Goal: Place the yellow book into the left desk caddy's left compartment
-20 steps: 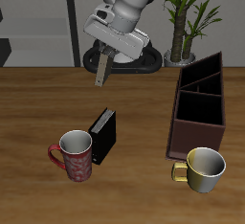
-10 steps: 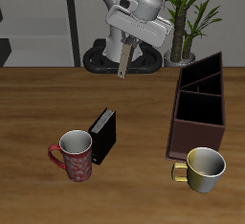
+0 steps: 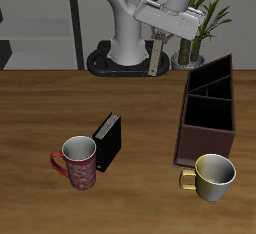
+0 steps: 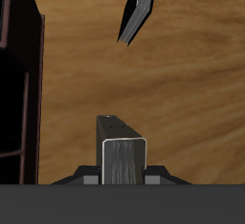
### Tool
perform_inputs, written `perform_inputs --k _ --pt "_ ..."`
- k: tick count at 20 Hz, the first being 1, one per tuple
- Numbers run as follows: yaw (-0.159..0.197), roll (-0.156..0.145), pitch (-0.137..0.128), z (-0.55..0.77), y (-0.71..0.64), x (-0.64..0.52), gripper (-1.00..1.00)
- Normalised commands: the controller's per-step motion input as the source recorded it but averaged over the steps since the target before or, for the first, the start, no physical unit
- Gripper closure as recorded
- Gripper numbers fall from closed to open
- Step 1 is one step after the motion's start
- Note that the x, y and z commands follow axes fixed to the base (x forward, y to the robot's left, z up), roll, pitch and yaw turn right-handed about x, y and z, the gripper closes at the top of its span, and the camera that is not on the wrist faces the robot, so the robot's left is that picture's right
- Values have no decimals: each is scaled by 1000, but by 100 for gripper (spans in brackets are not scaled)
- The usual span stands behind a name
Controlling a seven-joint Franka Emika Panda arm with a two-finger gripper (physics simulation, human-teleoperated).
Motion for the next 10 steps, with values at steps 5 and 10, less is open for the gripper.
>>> perform_inputs --k 5,10 --pt "35 35 -21 59 346 -103 100" --pt "42 36 -1 -5 490 -219 100"
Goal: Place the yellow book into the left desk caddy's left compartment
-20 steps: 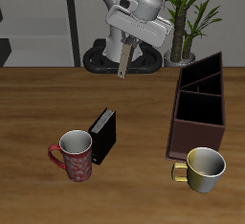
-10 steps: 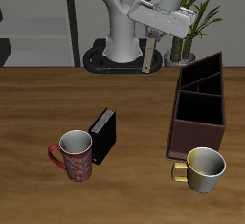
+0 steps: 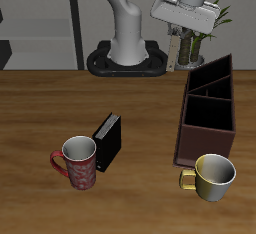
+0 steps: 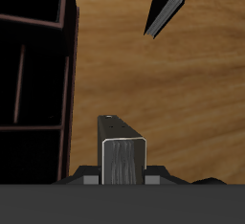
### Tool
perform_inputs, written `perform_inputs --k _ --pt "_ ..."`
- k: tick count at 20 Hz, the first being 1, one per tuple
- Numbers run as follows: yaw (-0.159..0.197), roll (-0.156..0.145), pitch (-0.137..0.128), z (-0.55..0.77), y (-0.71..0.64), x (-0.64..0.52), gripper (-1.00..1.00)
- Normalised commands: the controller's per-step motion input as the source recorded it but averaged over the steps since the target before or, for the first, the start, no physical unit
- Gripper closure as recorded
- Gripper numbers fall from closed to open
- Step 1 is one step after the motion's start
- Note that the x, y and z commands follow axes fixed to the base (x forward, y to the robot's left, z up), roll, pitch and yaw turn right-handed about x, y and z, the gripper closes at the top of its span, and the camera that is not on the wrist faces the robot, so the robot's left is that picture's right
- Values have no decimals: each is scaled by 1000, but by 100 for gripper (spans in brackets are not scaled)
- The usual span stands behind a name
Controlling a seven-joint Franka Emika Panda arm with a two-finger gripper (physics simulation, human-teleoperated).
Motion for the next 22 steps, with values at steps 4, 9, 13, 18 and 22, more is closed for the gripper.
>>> perform_inputs --k 4,9,13,18,22 --pt "-2 17 5 -45 458 -239 100" --pt "52 35 -12 -79 519 -194 100" --pt "-16 -12 15 -39 339 -86 100" --pt "8 6 7 -36 452 -12 100" --pt "36 60 -7 65 419 99 100"
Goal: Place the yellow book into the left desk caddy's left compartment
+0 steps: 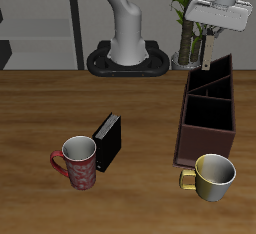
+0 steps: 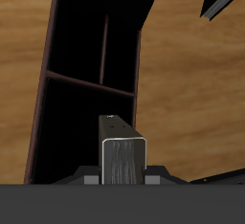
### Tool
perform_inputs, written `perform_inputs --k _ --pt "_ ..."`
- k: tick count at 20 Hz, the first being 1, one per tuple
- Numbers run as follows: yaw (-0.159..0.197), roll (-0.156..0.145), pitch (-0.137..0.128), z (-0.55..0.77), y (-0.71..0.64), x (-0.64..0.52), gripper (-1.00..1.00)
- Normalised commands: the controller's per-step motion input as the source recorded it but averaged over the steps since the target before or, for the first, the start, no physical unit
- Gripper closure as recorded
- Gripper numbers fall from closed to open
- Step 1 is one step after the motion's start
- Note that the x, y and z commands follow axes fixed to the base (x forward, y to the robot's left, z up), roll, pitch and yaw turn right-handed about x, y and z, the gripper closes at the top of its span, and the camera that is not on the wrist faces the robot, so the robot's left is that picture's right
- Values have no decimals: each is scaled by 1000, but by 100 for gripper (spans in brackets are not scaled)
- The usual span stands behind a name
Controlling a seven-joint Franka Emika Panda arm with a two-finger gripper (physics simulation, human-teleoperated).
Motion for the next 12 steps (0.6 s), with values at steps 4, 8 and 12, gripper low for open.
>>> perform_inputs --k 4,8,12 --pt "-16 5 -4 77 261 170 100" --pt "-20 11 16 32 166 208 100" --pt "-7 12 26 -132 35 70 100"
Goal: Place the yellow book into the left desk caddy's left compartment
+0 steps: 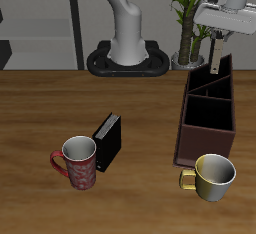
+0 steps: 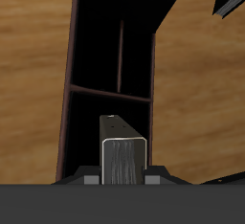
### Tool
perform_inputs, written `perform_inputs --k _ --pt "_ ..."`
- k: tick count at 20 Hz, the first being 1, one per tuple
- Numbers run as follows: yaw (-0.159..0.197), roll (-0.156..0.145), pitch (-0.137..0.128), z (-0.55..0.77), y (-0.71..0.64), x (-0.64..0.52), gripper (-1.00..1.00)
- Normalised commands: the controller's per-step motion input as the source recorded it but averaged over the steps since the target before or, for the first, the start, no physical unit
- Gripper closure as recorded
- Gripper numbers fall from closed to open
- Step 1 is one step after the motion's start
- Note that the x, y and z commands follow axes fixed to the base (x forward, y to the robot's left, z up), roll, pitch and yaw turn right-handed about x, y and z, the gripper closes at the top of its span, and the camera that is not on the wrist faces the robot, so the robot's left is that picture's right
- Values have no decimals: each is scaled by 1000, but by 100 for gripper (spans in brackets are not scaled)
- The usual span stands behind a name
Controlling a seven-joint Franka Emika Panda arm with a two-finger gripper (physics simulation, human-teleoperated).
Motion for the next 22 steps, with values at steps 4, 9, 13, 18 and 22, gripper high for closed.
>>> perform_inputs --k 4,9,13,18,22 --pt "-3 37 57 -282 94 76 100" --pt "9 12 55 -332 65 124 100" --pt "-2 11 52 -323 32 106 100" --pt "34 15 75 -446 75 152 100" --pt "15 1 59 -304 -1 109 100"
